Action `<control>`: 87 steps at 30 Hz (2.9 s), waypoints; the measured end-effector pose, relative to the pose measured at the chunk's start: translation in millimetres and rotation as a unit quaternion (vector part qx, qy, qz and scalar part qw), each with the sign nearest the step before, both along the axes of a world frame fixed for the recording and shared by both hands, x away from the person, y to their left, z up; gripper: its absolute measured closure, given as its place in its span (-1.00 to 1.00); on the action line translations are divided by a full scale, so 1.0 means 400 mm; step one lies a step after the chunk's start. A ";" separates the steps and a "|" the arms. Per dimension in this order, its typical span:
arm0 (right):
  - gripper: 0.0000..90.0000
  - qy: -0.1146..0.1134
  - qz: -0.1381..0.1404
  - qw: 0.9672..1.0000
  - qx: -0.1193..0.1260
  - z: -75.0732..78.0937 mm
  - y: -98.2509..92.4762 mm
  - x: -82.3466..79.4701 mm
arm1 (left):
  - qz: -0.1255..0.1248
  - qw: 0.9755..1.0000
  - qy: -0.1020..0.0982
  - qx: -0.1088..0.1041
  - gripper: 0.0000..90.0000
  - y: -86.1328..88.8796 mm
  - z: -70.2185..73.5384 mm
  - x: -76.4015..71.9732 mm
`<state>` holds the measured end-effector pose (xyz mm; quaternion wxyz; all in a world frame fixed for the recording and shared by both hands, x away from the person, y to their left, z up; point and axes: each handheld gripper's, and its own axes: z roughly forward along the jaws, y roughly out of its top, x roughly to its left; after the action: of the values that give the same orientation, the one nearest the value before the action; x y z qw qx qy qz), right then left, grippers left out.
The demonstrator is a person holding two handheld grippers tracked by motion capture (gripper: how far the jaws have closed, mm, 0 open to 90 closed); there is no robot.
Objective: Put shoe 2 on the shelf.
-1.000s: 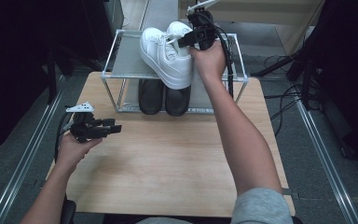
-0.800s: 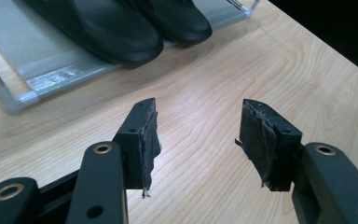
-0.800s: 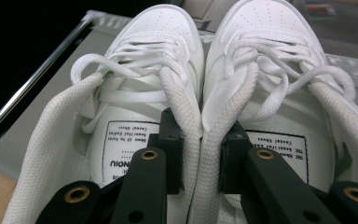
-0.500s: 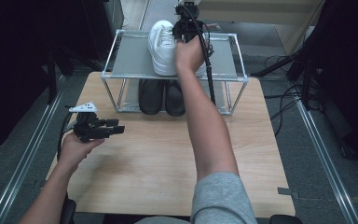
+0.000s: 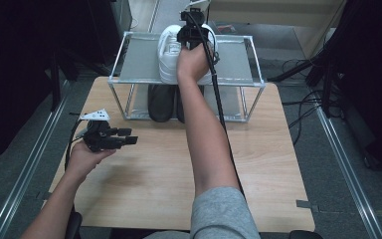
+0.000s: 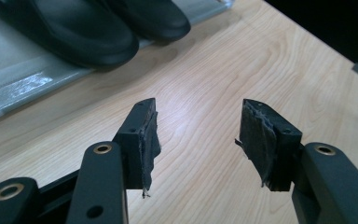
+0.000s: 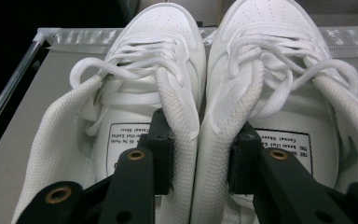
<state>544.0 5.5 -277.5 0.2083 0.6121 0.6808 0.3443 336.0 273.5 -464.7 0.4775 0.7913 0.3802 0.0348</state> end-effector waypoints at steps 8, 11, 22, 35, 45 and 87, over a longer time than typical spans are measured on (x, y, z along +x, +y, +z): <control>0.17 -0.005 0.004 1.000 0.007 -0.001 0.003 -0.007 | -0.006 1.000 -0.002 0.005 0.04 -0.009 0.002 -0.001; 0.11 -0.015 0.008 1.000 0.001 0.005 0.002 -0.012 | -0.006 1.000 -0.003 0.004 0.04 -0.012 0.000 -0.001; 0.06 -0.021 0.037 0.999 0.002 0.035 -0.024 -0.040 | -0.008 1.000 0.001 0.011 0.04 -0.015 -0.003 0.002; -0.01 -0.023 0.100 0.995 0.009 0.052 -0.068 -0.085 | -0.018 0.999 0.002 0.026 0.03 -0.030 -0.006 0.006; -0.01 -0.056 0.137 0.989 0.013 0.091 -0.119 -0.162 | -0.018 0.999 0.004 0.033 0.03 -0.034 -0.007 0.006; -0.01 -0.065 0.270 0.959 0.053 -0.163 -0.314 -0.403 | -0.020 0.999 0.004 0.042 0.02 -0.051 -0.015 0.001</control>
<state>382.9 -120.2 -342.8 0.1188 0.3916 0.7865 0.4625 336.2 253.0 -470.6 0.4433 0.8180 0.3646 0.0383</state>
